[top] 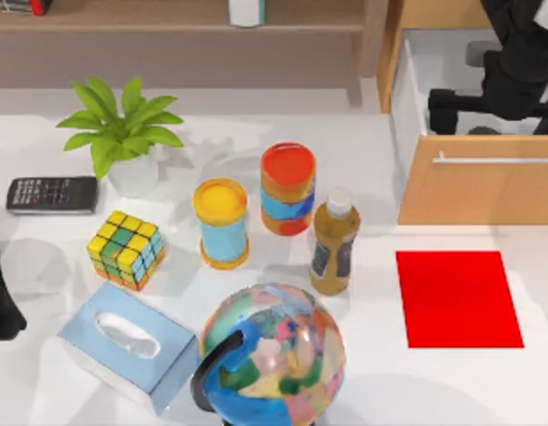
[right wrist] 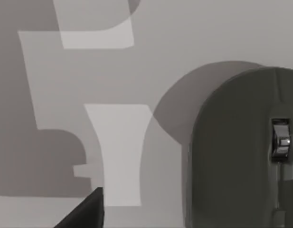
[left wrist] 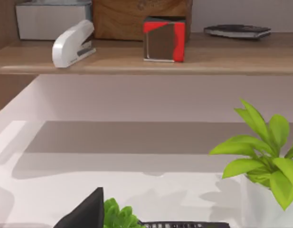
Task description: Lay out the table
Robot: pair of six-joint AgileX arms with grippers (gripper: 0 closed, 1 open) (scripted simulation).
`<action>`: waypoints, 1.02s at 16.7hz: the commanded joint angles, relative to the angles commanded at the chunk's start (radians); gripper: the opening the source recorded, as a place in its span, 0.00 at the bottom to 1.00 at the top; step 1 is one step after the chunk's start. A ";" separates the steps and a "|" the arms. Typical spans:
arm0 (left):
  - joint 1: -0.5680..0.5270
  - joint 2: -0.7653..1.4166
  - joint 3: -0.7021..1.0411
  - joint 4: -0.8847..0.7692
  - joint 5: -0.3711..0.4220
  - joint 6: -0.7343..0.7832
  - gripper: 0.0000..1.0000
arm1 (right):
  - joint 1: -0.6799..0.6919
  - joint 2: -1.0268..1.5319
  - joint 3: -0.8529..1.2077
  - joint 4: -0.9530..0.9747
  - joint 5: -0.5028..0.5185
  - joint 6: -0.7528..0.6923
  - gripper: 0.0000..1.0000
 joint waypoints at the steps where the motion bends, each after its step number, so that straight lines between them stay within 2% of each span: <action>1: 0.000 0.000 0.000 0.000 0.000 0.000 1.00 | 0.000 0.000 0.000 0.000 0.000 0.000 1.00; 3: 0.000 0.000 0.000 0.000 0.000 0.000 1.00 | 0.000 0.000 0.000 0.000 0.000 0.000 1.00; 16: 0.000 0.000 0.000 0.000 0.000 0.000 1.00 | 0.000 0.000 0.000 0.000 0.000 0.000 0.02; 17: 0.000 0.000 0.000 0.000 0.000 0.000 1.00 | 0.000 0.000 0.000 0.000 0.000 0.000 0.00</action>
